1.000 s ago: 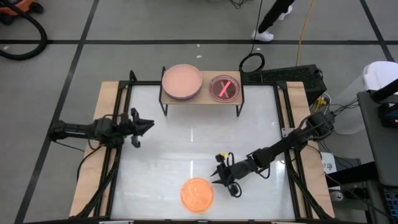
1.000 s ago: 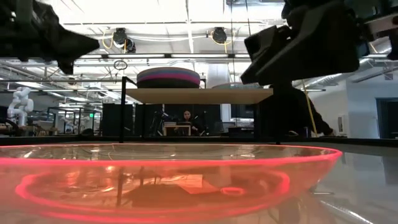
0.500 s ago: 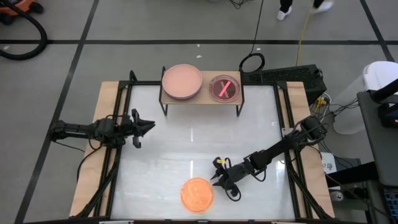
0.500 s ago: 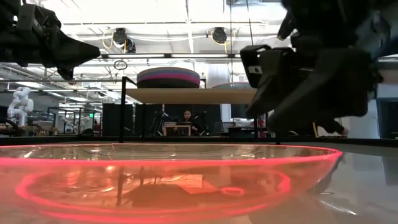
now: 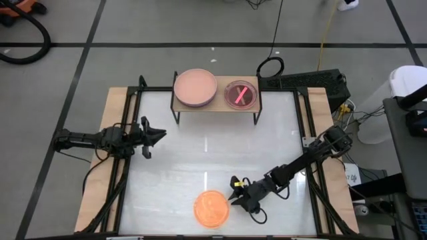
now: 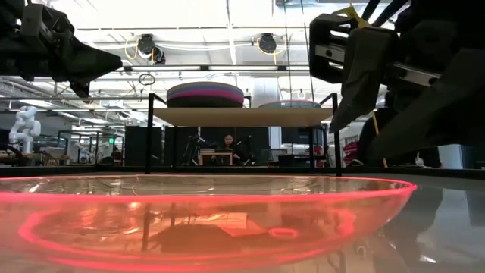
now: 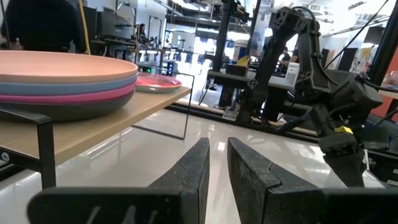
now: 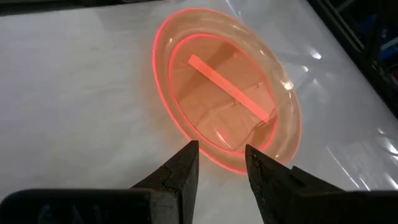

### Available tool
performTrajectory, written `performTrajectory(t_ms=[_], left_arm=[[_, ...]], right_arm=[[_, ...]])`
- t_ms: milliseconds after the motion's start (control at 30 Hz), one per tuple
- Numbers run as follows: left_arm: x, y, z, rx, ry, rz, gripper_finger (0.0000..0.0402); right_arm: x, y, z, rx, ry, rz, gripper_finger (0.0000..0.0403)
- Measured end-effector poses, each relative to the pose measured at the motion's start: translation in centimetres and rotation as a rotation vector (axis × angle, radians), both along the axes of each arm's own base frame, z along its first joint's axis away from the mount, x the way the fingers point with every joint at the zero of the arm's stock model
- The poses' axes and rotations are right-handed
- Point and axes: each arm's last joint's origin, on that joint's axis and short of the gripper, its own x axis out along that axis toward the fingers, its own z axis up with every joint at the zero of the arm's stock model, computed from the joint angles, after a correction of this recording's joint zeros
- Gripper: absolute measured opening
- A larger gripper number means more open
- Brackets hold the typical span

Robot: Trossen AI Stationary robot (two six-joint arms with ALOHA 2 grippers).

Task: Place and stack plates onto a shelf
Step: Stack the transparent orange plate on top of the transparent pink plate on the shelf

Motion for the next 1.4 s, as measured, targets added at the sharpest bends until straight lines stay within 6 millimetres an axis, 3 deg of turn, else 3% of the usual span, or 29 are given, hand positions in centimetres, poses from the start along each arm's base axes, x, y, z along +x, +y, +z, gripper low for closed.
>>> performTrajectory(t_ms=[467,1400], left_arm=[[0.0,0.0,0.0,0.0,0.001,0.0,0.0062],[0.0,0.0,0.0,0.001,0.0,0.0,0.0062]], right_arm=[[0.9,1.8,-1.7,-0.093,-0.011,0.036,0.0116],[1.3,2.0,-1.6,-0.125,-0.061,0.063,0.0116]])
